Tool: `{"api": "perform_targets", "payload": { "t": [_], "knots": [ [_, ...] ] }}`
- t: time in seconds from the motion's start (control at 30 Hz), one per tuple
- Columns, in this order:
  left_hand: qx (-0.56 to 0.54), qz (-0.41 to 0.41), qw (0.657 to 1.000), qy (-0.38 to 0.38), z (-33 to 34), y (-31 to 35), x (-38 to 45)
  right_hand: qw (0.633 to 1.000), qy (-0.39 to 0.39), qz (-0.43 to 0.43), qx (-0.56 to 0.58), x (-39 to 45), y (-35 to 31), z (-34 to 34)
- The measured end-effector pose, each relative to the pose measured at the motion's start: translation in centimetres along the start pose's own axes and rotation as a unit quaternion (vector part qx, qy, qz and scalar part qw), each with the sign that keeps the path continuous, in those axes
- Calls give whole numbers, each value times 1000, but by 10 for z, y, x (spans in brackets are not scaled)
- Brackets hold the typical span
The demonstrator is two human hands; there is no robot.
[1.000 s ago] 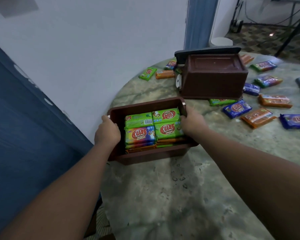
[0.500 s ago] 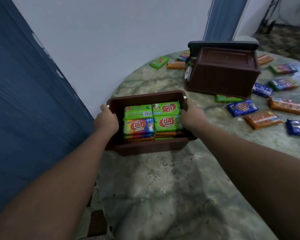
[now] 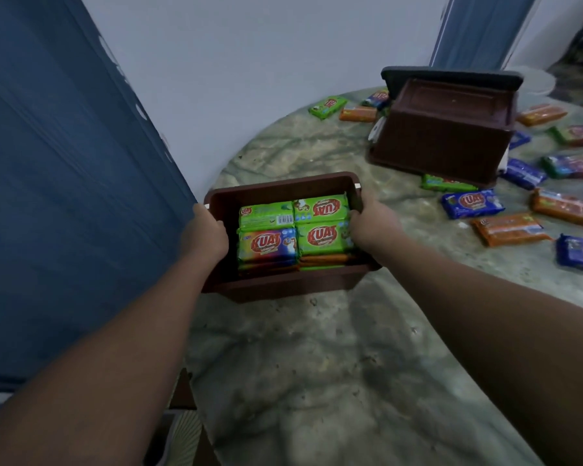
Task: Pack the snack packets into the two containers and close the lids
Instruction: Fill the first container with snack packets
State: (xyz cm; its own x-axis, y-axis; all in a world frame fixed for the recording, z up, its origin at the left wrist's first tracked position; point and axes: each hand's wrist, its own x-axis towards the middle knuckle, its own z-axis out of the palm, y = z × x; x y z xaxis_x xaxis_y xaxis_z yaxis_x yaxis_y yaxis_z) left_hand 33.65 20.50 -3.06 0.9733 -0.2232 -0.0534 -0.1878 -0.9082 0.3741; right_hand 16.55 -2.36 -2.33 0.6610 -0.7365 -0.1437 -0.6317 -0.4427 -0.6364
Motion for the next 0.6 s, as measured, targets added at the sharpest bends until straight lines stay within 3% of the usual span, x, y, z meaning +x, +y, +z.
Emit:
{"api": "perform_targets", "payload": {
  "t": [0.6],
  "knots": [
    [6, -45, 999, 7, 2, 0, -65, 999, -17, -18, 46, -33, 30, -15]
  ]
}}
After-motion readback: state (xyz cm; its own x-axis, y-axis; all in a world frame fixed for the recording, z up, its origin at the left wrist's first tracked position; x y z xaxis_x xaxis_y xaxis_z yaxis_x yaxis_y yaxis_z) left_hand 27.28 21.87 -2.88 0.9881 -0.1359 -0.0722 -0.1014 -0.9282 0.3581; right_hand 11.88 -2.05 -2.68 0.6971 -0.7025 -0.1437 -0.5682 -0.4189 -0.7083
